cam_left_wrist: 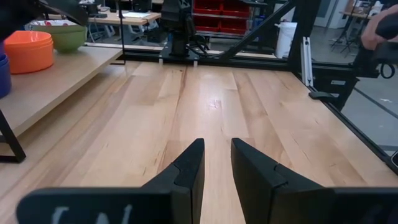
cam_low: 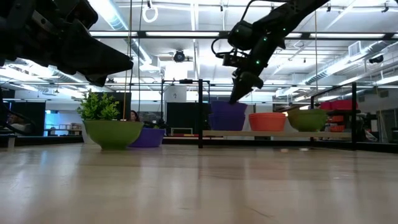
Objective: Pick & Place Mini bowls
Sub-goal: Stack the blue bowl on top of the blue bowl on the shelf
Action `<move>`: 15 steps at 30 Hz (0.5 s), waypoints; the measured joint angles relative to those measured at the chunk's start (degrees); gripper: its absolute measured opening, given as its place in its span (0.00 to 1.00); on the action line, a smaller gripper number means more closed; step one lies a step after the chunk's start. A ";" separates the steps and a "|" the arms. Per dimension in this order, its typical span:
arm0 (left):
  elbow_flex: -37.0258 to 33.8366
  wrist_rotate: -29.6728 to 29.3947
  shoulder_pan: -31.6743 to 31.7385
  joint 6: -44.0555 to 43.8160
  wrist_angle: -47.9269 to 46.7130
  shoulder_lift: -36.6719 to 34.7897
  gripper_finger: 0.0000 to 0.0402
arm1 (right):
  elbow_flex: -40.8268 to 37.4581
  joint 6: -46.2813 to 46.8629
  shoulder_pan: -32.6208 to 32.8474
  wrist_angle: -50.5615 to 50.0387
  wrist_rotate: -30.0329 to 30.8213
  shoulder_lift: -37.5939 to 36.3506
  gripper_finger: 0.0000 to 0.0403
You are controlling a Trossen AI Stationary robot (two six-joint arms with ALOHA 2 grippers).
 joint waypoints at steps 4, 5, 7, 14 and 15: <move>0.00 -0.02 0.41 0.02 0.00 0.00 0.21 | -0.46 1.41 0.04 0.04 -0.02 0.00 0.00; 0.00 -0.02 0.50 0.02 -0.01 0.00 0.21 | -0.46 1.57 0.04 0.18 0.00 0.00 0.01; 0.00 0.00 0.70 0.03 0.00 0.00 0.21 | -0.46 1.77 0.04 0.57 0.00 0.00 0.03; 0.00 0.01 0.74 0.09 -0.02 0.00 0.21 | -0.46 2.34 -0.02 1.81 0.07 0.00 0.13; 0.00 0.01 0.74 0.09 -0.02 0.00 0.21 | -0.46 2.35 -0.02 1.82 0.07 0.00 0.14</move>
